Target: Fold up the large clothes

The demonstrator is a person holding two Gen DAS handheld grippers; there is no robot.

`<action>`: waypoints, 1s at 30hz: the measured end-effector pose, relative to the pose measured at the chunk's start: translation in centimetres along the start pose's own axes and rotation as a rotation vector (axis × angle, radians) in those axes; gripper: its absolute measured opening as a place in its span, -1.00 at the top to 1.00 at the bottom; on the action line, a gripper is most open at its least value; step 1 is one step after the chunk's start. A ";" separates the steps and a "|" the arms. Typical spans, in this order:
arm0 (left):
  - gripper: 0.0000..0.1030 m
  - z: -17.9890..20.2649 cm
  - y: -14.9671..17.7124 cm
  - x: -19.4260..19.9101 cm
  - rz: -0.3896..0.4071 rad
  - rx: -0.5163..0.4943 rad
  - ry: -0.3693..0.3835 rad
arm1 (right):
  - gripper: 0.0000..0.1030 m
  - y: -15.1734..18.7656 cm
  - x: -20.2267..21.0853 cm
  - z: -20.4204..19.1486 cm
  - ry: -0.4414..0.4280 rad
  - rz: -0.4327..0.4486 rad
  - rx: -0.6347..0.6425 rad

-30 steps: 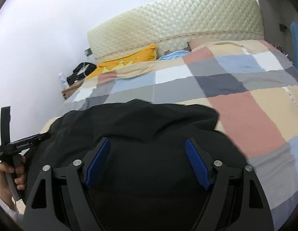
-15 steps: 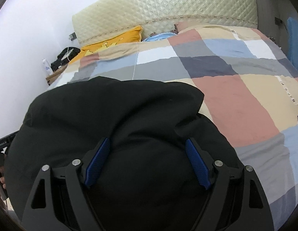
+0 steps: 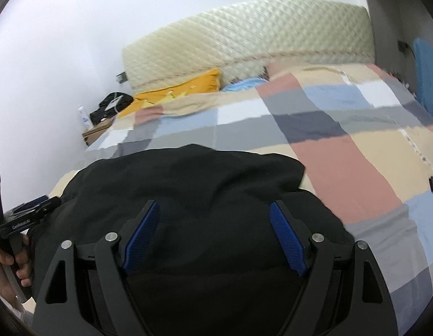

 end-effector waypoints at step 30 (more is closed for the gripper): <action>-0.58 4.7 -0.6 5.9 0.043 -0.063 -0.030 | -0.64 -0.5 5.0 -5.4 0.008 0.048 0.117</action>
Point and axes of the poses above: each gripper's, at about its wrist camera, not at the fingertips, and x roughly against the way its jaws point, z to its right, y to its underside, the point moved 10 cm from there along -x, roughly the way its jaws point, and after that the axes turned 2 degrees about x, right-handed, at the moved point
